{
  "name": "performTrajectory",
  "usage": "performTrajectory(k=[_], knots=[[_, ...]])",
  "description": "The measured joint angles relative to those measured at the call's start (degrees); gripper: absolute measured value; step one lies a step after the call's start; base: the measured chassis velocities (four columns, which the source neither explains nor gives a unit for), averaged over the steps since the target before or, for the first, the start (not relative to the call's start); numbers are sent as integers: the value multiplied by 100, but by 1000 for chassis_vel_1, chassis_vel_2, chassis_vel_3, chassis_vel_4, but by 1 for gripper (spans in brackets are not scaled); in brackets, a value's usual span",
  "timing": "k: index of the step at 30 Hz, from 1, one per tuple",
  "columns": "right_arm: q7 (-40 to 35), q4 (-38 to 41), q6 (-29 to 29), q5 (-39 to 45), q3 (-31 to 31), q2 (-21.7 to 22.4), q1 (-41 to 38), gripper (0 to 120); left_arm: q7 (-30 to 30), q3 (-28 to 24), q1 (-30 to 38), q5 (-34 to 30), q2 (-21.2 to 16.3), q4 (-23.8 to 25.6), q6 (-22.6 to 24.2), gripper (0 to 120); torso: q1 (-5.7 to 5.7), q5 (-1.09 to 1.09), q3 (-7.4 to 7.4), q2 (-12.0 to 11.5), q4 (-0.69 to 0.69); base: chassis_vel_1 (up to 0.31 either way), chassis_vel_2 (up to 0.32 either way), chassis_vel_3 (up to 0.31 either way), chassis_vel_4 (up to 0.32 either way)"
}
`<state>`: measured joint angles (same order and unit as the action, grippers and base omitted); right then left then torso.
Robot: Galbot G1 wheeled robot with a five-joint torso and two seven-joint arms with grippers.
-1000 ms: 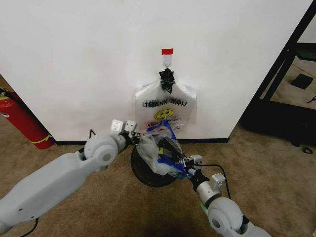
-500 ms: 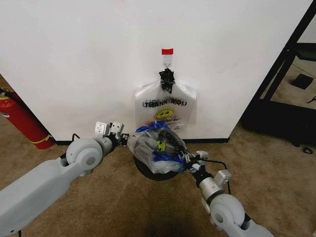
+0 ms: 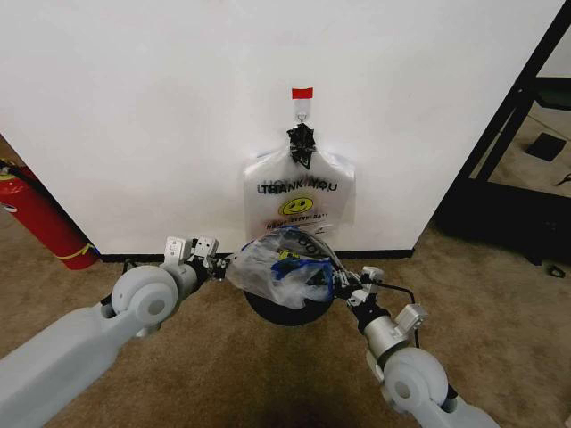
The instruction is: Pick up the garbage bag from the wall and place it over the trash bin.
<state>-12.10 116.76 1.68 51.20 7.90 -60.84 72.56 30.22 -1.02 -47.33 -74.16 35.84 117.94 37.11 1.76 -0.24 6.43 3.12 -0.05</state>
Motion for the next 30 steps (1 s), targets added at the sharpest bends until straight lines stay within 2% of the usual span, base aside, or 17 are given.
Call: performTrajectory(k=[3, 6, 9, 14, 15, 17, 18, 20, 23, 24, 26, 27, 30], knots=[[-95, -6, -46, 10, -25, -9, -60, 1, 85, 150, -139, -41, 48, 138, 1, 0, 0, 0, 0, 0, 0, 0, 0, 0, 0], [-146, -49, -58, -10, -61, -48, -75, 1, 176, 362, -151, -149, 122, 248, 12, 12, 0, 0, 0, 0, -2, 0, 0, 0, 0], [-158, -75, -75, -21, -77, -75, -62, 1, 189, 433, -124, -201, 128, 279, 20, 18, 0, 0, 1, 0, -1, 0, 0, 0, 0], [-247, -133, -131, 50, -92, -185, -17, 1, 269, 623, 0, -236, 63, 395, 71, 39, 0, 0, 1, 0, -1, 0, 0, 0, 0], [-247, -133, -131, 50, -92, -185, -17, 1, 269, 623, 0, -236, 63, 395, 71, 39, 0, 0, 1, 0, -1, 0, 0, 0, 0], [-279, -136, -145, 144, -57, -220, 1, 1, 295, 669, 30, -200, 13, 488, 91, 48, 0, 1, 1, 0, 0, 0, 0, 0, 0], [-283, -136, -148, 220, 18, -259, 53, 1, 299, 668, 89, -73, -5, 568, 71, 53, 0, 1, 1, 0, 2, 0, 0, 0, 0], [-285, -137, -149, 276, 102, -318, 124, 1, 297, 643, 140, 89, -19, 699, -28, 61, 0, 0, 1, 0, -3, 0, 0, 0, 0], [-281, -171, -150, 296, 137, -384, 158, 1, 53, 607, 50, 414, -128, 1203, -202, 72, 0, 2, 0, 0, -2, 0, 0, 0, 0], [-281, -171, -150, 296, 137, -384, 158, 1, 53, 607, 50, 414, -128, 1203, -202, 72, 0, 2, 0, 0, -2, 0, 0, 0, 0], [-279, -204, -150, 300, 139, -390, 159, 1, -297, 500, -27, 820, -231, 1499, -298, 79, 0, 1, 0, 0, 1, 0, 0, 0, 0], [-279, -229, -150, 300, 142, -385, 150, 1, -630, 354, -71, 1251, -325, 1692, -345, 86, 0, 1, 0, 0, 1, 0, 0, 0, 0], [-280, -248, -161, 292, 137, -352, 116, 1, -1248, -36, 1, 1928, -473, 1941, -364, 97, 0, 1, 0, 0, -1, 0, 0, 0, 0]])
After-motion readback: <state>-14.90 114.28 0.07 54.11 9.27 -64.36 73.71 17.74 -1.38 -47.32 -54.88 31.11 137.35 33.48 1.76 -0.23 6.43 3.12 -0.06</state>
